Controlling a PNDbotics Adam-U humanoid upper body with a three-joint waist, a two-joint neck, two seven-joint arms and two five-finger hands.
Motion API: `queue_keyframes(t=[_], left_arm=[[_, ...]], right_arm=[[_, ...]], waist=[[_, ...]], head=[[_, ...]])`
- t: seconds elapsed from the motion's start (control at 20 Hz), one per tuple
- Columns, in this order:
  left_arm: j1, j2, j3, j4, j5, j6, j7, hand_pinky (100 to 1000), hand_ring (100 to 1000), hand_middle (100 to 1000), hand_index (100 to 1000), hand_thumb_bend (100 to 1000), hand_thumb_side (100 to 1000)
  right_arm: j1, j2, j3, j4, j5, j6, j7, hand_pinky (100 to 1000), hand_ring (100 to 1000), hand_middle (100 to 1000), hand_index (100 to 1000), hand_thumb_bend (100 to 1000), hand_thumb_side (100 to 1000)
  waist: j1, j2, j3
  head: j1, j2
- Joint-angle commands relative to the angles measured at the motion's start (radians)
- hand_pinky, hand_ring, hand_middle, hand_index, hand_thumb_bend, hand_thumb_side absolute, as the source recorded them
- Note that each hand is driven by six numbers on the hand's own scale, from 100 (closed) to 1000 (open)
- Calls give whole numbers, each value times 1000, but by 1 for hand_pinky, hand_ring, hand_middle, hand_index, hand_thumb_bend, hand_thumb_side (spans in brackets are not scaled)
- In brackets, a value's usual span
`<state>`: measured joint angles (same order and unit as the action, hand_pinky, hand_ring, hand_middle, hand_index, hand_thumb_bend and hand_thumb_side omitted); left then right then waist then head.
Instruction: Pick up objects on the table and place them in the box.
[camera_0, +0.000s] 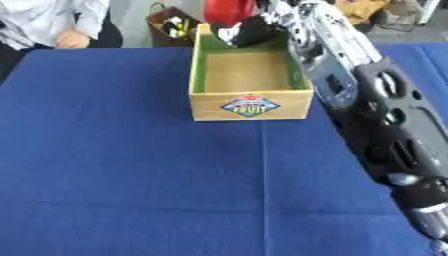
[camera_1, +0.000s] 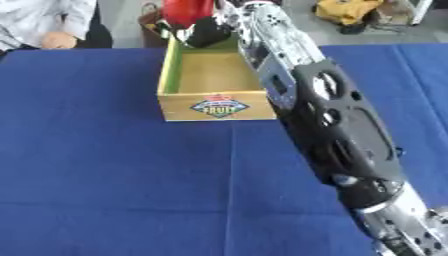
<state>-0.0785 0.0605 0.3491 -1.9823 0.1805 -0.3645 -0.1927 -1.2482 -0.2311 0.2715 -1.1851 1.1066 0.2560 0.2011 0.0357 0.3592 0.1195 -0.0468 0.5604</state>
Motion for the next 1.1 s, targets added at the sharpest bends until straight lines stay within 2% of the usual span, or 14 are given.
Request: queue_keyframes(t=[0.05,0.45,0.75,0.95,1.05,1.1], left_arm=[[-3,9,-3,-18,3,-1,-7,324,355,484,774,385,670],[-4,8,-4,-18,5,0,-9,324,354,484,774,383,669],[-5,7,-6,-18,7,0,-12,324,354,483,774,382,669],[-5,7,-6,-18,8,-1,-13,324,354,484,774,383,670],[-5,7,-7,-18,8,-2,-14,324,354,484,775,383,670],[-5,7,-7,-18,8,-1,-15,324,354,484,775,383,670]], right_arm=[[-39,14,-23,69,54,-20,-31,711,727,326,468,100,458],[-63,44,-50,269,172,-83,-106,696,718,334,450,100,473],[-75,71,-87,373,262,-72,-152,684,711,342,461,100,481],[-76,85,-105,417,314,-70,-153,685,715,359,481,100,487],[-76,92,-111,429,322,-76,-143,699,745,425,548,100,505],[-77,95,-113,435,323,-81,-132,699,745,425,548,100,505]], waist=[[2,-17,5],[2,-15,8],[4,-13,11],[6,-11,13],[6,-10,13],[6,-10,13]], head=[[-4,-12],[-7,-14],[-12,-19],[-14,-22],[-15,-23],[-16,-23]])
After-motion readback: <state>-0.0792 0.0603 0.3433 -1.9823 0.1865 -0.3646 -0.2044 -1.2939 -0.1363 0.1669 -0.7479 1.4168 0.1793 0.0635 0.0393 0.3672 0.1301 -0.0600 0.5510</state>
